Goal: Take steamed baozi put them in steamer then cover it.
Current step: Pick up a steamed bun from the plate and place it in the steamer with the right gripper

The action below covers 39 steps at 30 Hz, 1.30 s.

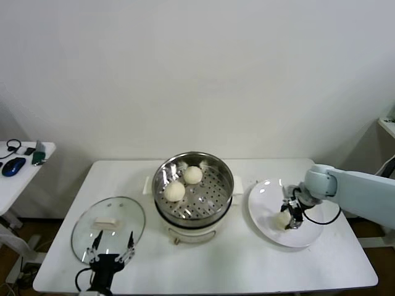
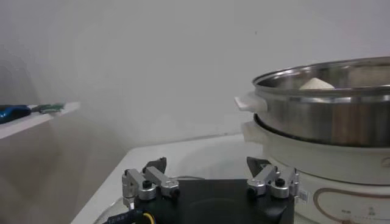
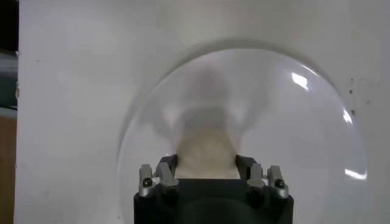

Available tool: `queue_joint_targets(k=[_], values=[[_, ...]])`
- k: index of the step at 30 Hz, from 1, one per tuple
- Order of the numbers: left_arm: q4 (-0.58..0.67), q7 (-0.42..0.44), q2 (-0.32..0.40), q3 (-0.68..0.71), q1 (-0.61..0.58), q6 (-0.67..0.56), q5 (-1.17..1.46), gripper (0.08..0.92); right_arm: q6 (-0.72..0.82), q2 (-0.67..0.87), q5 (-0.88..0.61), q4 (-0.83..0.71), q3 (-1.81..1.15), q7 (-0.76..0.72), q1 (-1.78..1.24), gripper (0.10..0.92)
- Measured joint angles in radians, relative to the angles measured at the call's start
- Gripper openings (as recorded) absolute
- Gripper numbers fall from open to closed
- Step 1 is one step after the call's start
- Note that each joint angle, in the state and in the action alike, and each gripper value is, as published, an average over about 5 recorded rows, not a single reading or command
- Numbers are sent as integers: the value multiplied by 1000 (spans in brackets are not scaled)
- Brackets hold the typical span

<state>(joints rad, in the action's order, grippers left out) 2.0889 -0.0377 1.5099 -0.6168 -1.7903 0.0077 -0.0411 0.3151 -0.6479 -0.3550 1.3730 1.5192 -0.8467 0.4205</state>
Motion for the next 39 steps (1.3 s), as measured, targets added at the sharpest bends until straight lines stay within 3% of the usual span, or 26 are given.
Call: queue_joint_targets(k=[13,20,29,39], values=[[10,0,-7,-6,-13,4,-13,823,-210,-159,-82,69,153,-122,487,661],[12,2,-12,-16,-17,7,-15,823,-336,-271,-80,197,105,-126,619,654],[11,0,-10,-27,-15,6,-11,823,-435,-413,60,328,84,-90,589,654],[12,-3,-3,-31,-16,4,-9,823,-477,-522,216,310,109,-50,455,653]])
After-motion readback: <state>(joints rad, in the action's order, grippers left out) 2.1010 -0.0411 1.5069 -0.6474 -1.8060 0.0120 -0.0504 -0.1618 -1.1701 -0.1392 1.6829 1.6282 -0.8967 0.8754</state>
